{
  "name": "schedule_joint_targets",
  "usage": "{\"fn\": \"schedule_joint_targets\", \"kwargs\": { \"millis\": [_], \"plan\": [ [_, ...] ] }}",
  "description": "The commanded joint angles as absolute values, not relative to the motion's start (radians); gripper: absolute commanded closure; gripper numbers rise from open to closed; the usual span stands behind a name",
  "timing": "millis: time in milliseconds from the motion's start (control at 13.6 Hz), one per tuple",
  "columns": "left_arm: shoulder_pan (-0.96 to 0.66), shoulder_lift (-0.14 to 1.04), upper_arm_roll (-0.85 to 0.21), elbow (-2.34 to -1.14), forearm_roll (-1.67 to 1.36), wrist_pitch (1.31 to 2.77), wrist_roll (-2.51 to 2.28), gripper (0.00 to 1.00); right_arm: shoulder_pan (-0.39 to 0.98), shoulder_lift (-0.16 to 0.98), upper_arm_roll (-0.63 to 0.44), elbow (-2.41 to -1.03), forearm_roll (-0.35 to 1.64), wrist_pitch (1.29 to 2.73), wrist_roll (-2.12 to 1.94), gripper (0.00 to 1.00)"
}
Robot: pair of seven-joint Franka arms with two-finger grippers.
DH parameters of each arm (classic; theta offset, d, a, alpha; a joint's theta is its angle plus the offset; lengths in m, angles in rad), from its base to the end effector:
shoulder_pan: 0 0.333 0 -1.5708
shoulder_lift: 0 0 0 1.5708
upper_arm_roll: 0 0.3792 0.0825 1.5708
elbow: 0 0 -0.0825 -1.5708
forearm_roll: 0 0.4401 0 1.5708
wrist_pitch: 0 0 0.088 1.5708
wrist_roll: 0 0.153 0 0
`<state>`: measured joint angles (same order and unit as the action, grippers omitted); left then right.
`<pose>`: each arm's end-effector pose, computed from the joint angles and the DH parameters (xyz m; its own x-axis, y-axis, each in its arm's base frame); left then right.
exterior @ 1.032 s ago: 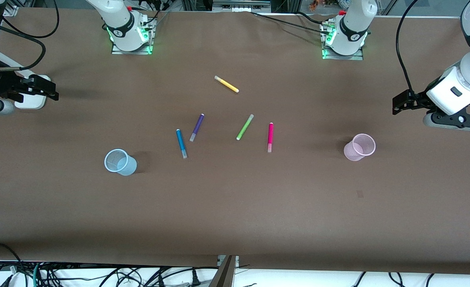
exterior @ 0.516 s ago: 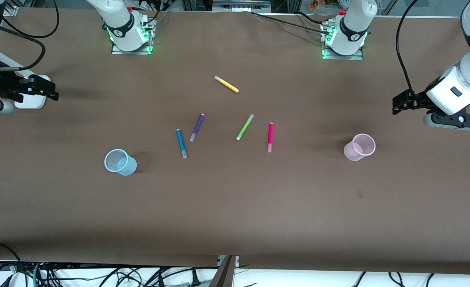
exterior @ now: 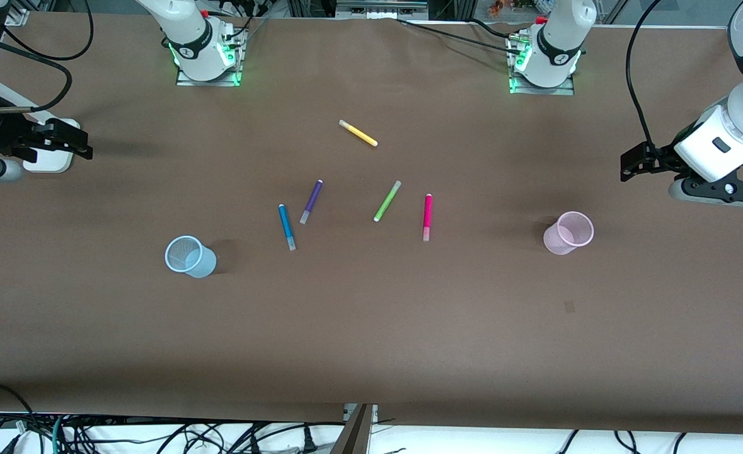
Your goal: Place pink and blue markers in matching cups
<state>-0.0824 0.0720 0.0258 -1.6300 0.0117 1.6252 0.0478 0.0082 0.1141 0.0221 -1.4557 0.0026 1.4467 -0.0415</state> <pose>0.6317 -0.0345 0.5702 0.9915 -0.1046 -0.0773 -0.1057 -0.9944 -0.0098 0.6334 0.0188 0.6207 0.9899 0.0720 -0.1224 0.0713 -0.9974 -0.0102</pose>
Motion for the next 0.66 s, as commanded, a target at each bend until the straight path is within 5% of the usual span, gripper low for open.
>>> {"fn": "schedule_joint_targets", "kwargs": {
  "millis": [0, 590],
  "plan": [
    [-0.077, 0.075, 0.025, -1.637, 0.009, 1.624, 0.057, 0.0, 0.002, 0.118, 0.026, -1.445, 0.017, 1.445, -0.035, 0.0],
    [-0.08, 0.084, 0.021, -1.652, -0.015, 1.624, 0.054, 0.0, 0.002, 0.118, 0.026, -1.445, 0.017, 1.448, -0.041, 0.0]
  ]
}}
